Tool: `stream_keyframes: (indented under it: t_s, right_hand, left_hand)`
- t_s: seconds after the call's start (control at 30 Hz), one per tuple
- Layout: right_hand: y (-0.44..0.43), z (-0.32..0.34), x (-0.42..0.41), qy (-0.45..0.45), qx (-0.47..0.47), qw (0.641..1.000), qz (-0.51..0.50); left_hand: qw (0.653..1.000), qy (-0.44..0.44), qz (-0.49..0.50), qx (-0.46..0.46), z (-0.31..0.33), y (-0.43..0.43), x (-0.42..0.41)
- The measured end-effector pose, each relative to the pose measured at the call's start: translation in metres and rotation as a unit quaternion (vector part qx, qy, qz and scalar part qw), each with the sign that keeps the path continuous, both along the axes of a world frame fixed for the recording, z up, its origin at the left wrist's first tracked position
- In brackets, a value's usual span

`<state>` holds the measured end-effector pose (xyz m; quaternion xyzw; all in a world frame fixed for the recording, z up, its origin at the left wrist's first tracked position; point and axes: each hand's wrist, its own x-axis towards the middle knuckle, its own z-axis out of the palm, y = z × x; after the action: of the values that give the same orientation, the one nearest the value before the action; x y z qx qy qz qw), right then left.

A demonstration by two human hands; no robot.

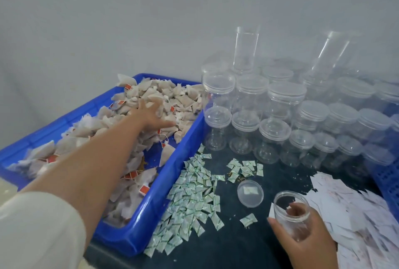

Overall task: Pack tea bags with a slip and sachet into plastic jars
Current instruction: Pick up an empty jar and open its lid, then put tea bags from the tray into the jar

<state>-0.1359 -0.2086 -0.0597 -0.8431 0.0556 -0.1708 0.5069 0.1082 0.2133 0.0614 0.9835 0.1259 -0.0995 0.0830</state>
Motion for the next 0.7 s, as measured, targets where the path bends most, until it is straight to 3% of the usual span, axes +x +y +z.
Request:
stream_keyframes:
  t_s: [0.07, 0.17, 0.4, 0.53, 0.7]
  right_hand:
    - [0.002, 0.000, 0.008, 0.002, -0.002, 1.000, -0.008]
    - [0.001, 0.003, 0.009, 0.024, 0.003, 1.000, 0.005]
    - [0.005, 0.012, -0.003, 0.019, 0.019, 1.000, -0.013]
    - [0.002, 0.009, -0.008, 0.025, 0.009, 1.000, -0.013]
    - [0.000, 0.009, -0.013, 0.027, 0.038, 0.999, -0.008]
  left_hand:
    - [0.999, 0.011, -0.028, 0.038, -0.017, -0.002, 0.011]
    - [0.995, -0.044, -0.044, 0.083, -0.036, -0.006, 0.017]
    - [0.984, -0.047, -0.170, -0.018, -0.021, -0.001, -0.018]
    - [0.969, -0.015, -0.248, -0.008, -0.008, -0.016, -0.064]
    - [0.965, -0.012, -0.250, -0.079, 0.009, -0.005, -0.108]
